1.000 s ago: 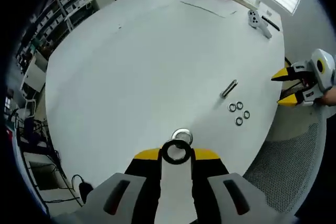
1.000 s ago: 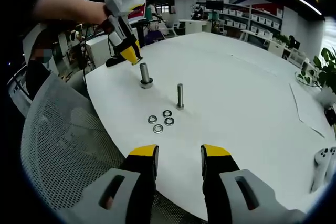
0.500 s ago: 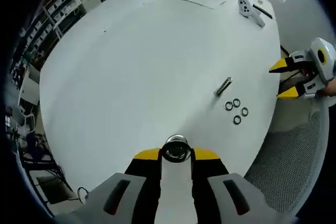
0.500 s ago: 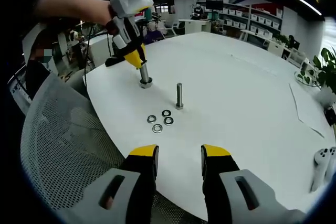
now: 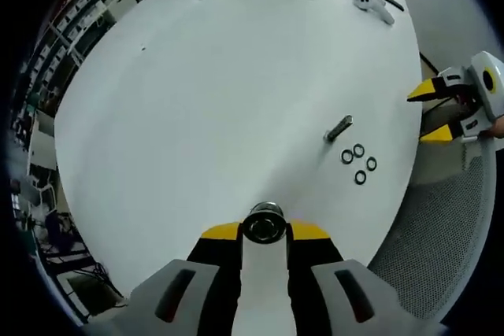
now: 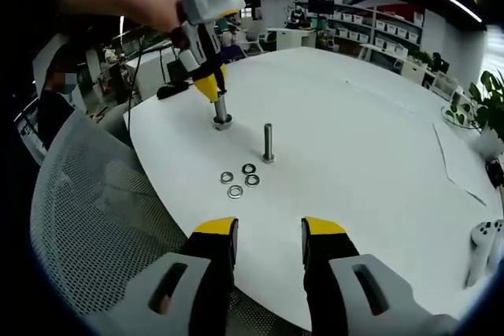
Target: Place the washer onto the threaded stud by aligning its center hole with the stud, sliding it down to the base, and recovering from edge contact or off-axis alignment until the washer reaches the visible bottom stop.
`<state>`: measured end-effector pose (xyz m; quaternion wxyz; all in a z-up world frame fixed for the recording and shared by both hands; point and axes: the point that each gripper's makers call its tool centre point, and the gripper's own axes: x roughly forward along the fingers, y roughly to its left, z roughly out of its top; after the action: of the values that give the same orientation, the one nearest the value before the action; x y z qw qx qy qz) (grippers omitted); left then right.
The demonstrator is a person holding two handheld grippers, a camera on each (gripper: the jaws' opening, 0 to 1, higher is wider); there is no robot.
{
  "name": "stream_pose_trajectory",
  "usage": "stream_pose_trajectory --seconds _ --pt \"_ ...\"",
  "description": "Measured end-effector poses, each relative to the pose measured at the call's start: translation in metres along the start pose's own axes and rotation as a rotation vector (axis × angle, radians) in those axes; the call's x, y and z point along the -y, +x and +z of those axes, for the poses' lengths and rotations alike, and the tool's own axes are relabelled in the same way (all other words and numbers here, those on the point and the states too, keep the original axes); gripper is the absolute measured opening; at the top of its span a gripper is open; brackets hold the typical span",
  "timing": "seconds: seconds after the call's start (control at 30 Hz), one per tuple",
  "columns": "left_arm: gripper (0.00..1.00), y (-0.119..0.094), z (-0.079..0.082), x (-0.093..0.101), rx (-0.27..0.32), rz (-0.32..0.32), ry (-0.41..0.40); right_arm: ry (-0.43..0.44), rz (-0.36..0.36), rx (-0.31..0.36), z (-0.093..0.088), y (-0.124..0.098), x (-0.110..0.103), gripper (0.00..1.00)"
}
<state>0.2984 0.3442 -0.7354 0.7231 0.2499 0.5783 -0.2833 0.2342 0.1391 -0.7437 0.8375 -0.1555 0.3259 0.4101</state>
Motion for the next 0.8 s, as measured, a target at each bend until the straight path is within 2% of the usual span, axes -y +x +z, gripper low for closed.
stream_pose_trajectory --seconds 0.4,0.6,0.8 --pt "0.19 0.003 0.002 0.000 -0.158 -0.044 0.062 0.001 -0.001 -0.001 -0.001 0.001 0.001 0.35" --pt "0.18 0.008 0.002 0.001 -0.169 -0.041 0.080 0.003 -0.007 -0.001 -0.001 0.000 0.002 0.35" --pt "0.19 0.020 -0.002 -0.001 -0.147 -0.033 0.070 0.004 -0.011 0.001 -0.001 0.000 0.003 0.35"
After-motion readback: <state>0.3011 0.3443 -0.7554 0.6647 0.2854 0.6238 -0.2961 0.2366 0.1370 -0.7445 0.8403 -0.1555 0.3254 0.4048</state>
